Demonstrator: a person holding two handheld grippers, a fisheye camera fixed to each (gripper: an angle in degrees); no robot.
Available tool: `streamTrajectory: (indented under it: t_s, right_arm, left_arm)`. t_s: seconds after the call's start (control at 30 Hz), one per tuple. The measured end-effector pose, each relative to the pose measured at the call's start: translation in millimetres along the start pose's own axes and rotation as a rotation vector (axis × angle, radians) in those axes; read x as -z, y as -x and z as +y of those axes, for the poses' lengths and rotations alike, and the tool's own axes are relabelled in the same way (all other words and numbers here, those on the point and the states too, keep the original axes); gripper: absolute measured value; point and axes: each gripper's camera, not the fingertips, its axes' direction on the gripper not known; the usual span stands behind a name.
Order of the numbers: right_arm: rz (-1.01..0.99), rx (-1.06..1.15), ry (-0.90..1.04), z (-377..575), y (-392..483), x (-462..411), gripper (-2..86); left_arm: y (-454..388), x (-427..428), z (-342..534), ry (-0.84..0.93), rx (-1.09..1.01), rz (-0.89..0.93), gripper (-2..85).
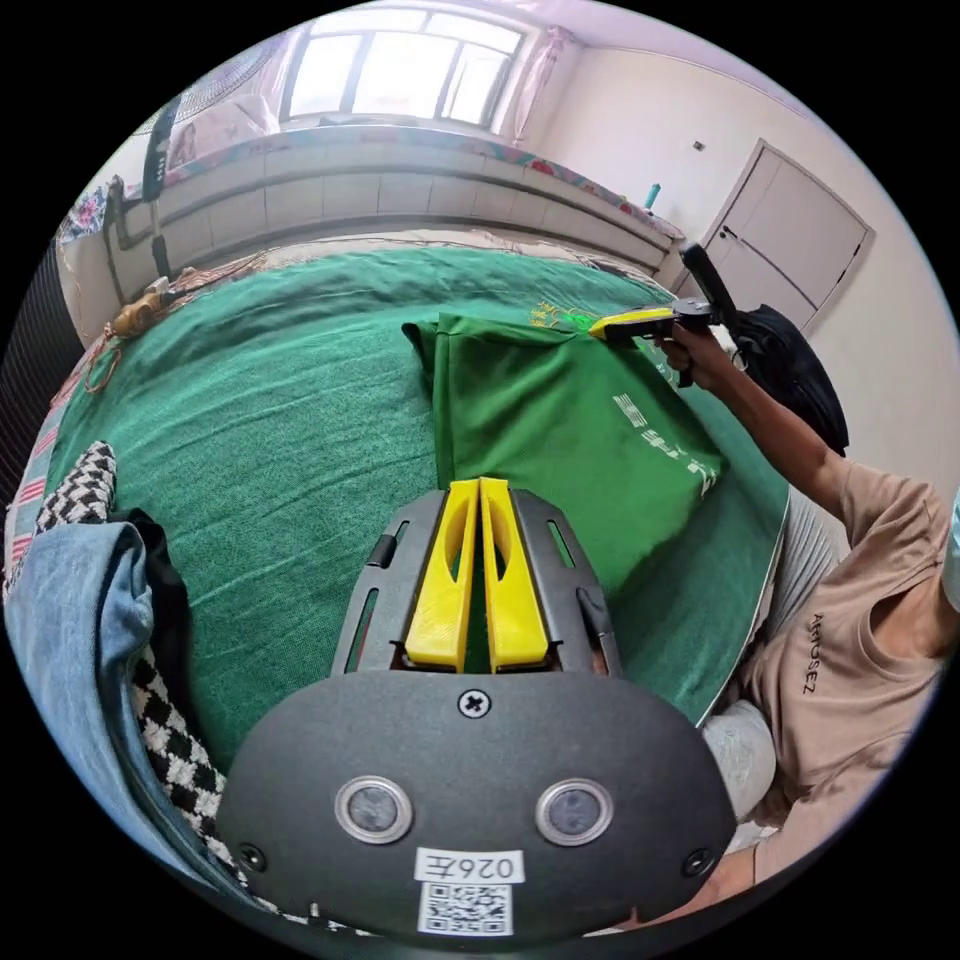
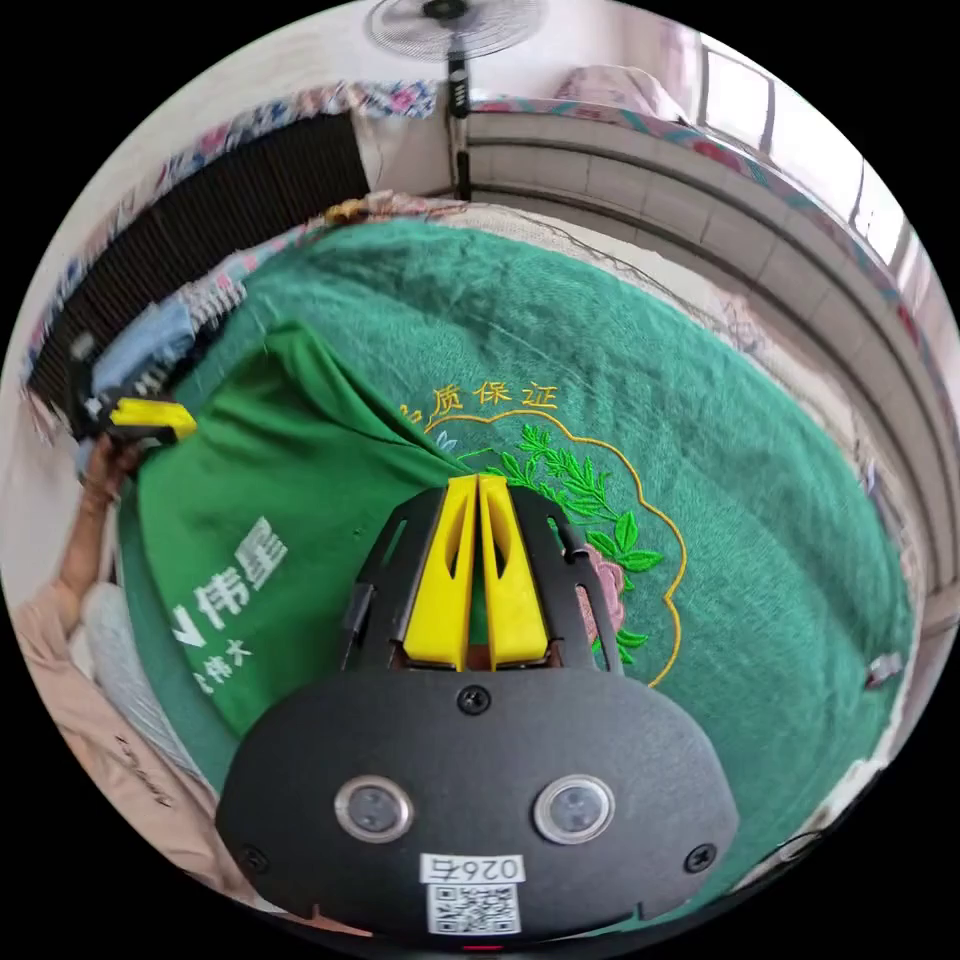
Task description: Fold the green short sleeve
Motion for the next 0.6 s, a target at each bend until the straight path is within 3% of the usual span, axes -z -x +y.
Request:
streamTrajectory:
  t_s: [0.1, 0.3, 0.47, 0.53, 0.6]
  right_arm:
    - [0.024, -0.116, -0.082, 21.6, -23.5, 51.3, -0.9]
    - [-0.075, 0.020, -0.124, 108.9, 37.7, 156.5, -0.9]
    - [-0.108, 0.133, -0.074, 170.8, 108.5, 191.4, -0.9]
    - [-0.065, 0.143, -0.012, 178.4, 117.1, 193.8, -0.9]
    - [-0.064, 0.150, -0.051, 190.7, 125.1, 214.9, -1.0]
  left_arm:
    - [-26.3, 36.4, 12.7, -0.073, -0.009, -0.143, -1.0]
    - [-125.8, 85.4, 42.1, -0.173, -0.144, -0.192, -1.0]
    - [-208.7, 61.8, 54.5, -0.100, -0.334, -0.281, -1.0]
    - [-215.4, 50.8, 55.6, -0.028, -0.327, -0.336, -1.0]
    - [-218.9, 67.2, 63.4, -0.079, -0.278, -0.294, -1.0]
